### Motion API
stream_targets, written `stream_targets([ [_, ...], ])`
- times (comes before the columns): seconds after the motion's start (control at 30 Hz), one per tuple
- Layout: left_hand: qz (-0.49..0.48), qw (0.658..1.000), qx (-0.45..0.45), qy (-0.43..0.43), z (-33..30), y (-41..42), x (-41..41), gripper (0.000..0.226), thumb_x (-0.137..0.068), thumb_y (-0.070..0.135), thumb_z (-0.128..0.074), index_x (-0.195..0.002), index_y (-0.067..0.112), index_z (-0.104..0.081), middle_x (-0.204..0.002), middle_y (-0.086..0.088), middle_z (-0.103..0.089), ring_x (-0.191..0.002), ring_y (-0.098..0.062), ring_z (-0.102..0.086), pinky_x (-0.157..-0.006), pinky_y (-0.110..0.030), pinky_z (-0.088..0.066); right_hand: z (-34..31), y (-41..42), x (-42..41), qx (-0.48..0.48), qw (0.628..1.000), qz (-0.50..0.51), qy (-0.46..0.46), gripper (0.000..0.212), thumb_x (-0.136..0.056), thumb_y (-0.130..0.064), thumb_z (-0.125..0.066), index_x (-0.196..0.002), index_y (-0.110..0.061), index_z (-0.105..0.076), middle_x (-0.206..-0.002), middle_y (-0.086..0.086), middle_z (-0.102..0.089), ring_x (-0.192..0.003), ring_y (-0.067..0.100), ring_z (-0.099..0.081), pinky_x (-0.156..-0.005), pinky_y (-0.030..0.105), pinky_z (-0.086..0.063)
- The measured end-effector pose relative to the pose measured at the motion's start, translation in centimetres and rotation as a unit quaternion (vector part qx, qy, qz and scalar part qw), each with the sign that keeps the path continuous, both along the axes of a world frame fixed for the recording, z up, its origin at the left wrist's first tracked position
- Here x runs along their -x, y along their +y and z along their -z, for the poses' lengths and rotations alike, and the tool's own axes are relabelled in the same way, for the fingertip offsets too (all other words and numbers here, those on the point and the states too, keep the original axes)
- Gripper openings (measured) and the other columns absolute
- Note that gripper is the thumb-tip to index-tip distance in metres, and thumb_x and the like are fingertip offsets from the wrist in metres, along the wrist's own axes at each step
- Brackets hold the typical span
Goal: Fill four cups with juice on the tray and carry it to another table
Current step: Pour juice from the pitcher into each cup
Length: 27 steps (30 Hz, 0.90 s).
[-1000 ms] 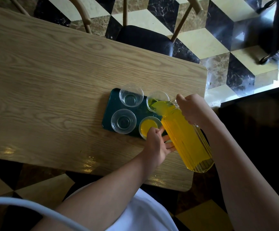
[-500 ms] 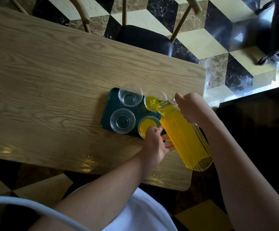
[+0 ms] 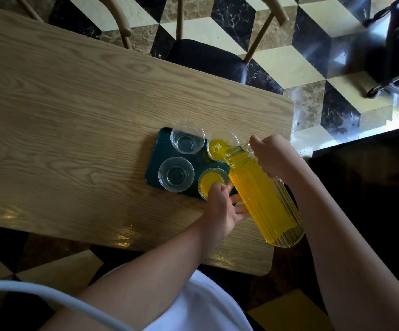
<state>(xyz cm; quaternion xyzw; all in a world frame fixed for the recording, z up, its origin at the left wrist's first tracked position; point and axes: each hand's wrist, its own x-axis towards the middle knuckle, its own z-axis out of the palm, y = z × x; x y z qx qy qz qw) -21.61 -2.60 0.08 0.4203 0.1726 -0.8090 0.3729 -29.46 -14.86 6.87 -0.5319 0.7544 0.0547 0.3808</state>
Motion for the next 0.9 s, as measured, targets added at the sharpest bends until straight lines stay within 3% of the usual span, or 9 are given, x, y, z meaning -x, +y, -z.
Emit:
stream_targets([
  [0.23, 0.005, 1.0, 0.01, -0.001, -0.2, -0.1, -0.2, 0.066, -0.094, 0.026, -0.022, -0.16, 0.026, -0.02, -0.114, -0.019, -0.061, -0.108, -0.042, -0.057, -0.098, -0.058, -0.041, -0.3, -0.1, -0.2, -0.007, 1.0, -0.008, 0.012, 0.051, -0.1, -0.038, -0.038, -0.064, -0.004, -0.051, -0.054, 0.014, -0.05, -0.045, 0.025, -0.045, -0.058, 0.034, -0.042],
  [0.5, 0.012, 1.0, 0.012, -0.01, -0.2, -0.5, -0.4, 0.067, -0.093, 0.027, -0.024, -0.16, 0.025, -0.019, -0.115, -0.02, -0.062, -0.122, -0.047, -0.053, -0.105, -0.061, -0.038, -1.0, -0.2, -0.1, -0.005, 1.0, 0.008, 0.0, 0.048, -0.099, -0.041, -0.039, -0.063, -0.009, -0.044, -0.054, 0.012, -0.045, -0.039, 0.022, -0.038, -0.049, 0.029, -0.035],
  [0.67, 0.014, 1.0, 0.015, -0.007, -0.4, -0.4, -0.8, 0.067, -0.094, 0.027, -0.024, -0.161, 0.026, -0.019, -0.118, -0.022, -0.062, -0.117, -0.046, -0.056, -0.096, -0.059, -0.044, -1.1, -0.3, -0.7, -0.002, 1.0, 0.003, 0.013, 0.052, -0.099, -0.043, -0.038, -0.063, -0.008, -0.047, -0.055, 0.013, -0.047, -0.042, 0.024, -0.042, -0.057, 0.036, -0.04],
  [0.9, 0.03, 0.999, 0.003, -0.019, -0.2, -0.5, -1.2, 0.067, -0.094, 0.026, -0.023, -0.161, 0.025, -0.016, -0.148, -0.028, -0.046, -0.13, -0.05, -0.047, -0.103, -0.061, -0.037, -1.0, -0.3, -1.0, -0.01, 1.0, 0.0, 0.021, 0.048, -0.1, -0.04, -0.038, -0.07, -0.005, -0.05, -0.062, 0.016, -0.051, -0.044, 0.024, -0.045, -0.055, 0.033, -0.041],
])
